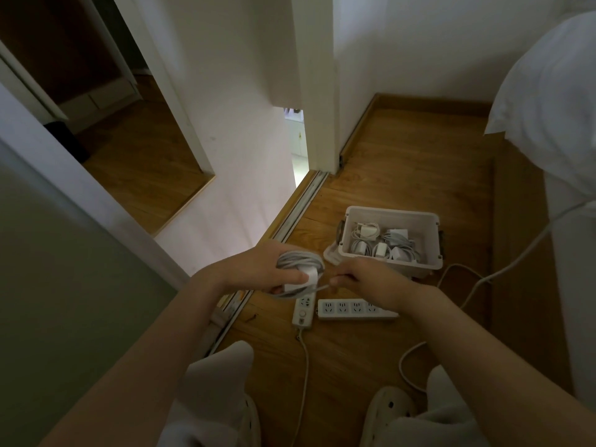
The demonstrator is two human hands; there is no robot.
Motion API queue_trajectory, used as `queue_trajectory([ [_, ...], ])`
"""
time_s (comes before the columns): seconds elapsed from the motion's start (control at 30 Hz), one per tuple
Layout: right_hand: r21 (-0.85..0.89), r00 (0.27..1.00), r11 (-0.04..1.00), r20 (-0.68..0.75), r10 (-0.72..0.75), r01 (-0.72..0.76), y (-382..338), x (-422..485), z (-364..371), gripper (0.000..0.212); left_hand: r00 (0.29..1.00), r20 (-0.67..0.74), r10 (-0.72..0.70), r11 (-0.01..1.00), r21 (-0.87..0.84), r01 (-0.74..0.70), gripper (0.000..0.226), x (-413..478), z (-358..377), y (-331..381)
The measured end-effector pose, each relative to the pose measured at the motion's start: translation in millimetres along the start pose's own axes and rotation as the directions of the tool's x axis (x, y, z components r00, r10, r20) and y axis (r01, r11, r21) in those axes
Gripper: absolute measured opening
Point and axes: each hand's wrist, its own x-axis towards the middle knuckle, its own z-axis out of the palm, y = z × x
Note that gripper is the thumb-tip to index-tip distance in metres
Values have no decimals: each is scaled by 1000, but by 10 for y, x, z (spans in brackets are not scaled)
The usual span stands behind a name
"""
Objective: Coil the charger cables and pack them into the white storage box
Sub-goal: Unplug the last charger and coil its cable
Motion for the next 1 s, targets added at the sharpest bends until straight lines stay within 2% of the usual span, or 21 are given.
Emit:
queue_trajectory([
  [0.13,-269,977,961,-212,6,-64,31,-12,-101,25,999,-6,-35,964,265,35,44,39,78,-86],
  [0.2,-302,949,947,-314,6,-106,5,9,-86,22,998,-40,-46,915,400,58,54,75,150,-121],
  [0.27,-260,926,955,-377,39,-145,-24,30,-52,27,997,-80,-18,874,482,54,59,112,223,-137],
  [0.37,-87,897,984,-431,103,-155,-61,40,-38,26,978,-184,101,803,595,29,58,184,333,-163],
  [0.53,75,891,996,-447,84,-56,-255,19,69,29,885,-443,143,777,604,177,66,350,452,-230],
  [0.63,156,899,988,-434,62,7,-379,5,160,29,835,-546,71,842,481,243,71,394,465,-263],
  [0.7,182,917,983,-397,40,36,-444,5,252,29,820,-570,-46,894,342,288,81,419,464,-287],
  [0.77,159,936,986,-352,18,41,-515,5,355,28,784,-560,-268,942,19,336,80,486,418,-250],
  [0.83,150,932,987,-362,8,50,-562,7,425,32,721,-505,-475,879,-313,360,61,559,374,-208],
  [0.9,174,921,982,-390,7,66,-577,13,435,36,706,-434,-560,777,-570,267,34,562,352,-196],
  [0.93,188,917,979,-398,2,80,-581,16,426,35,725,-391,-567,706,-684,184,24,558,341,-156],
  [1.0,217,912,971,-411,-5,103,-583,20,402,32,822,-319,-472,573,-819,12,18,444,331,-68],
])
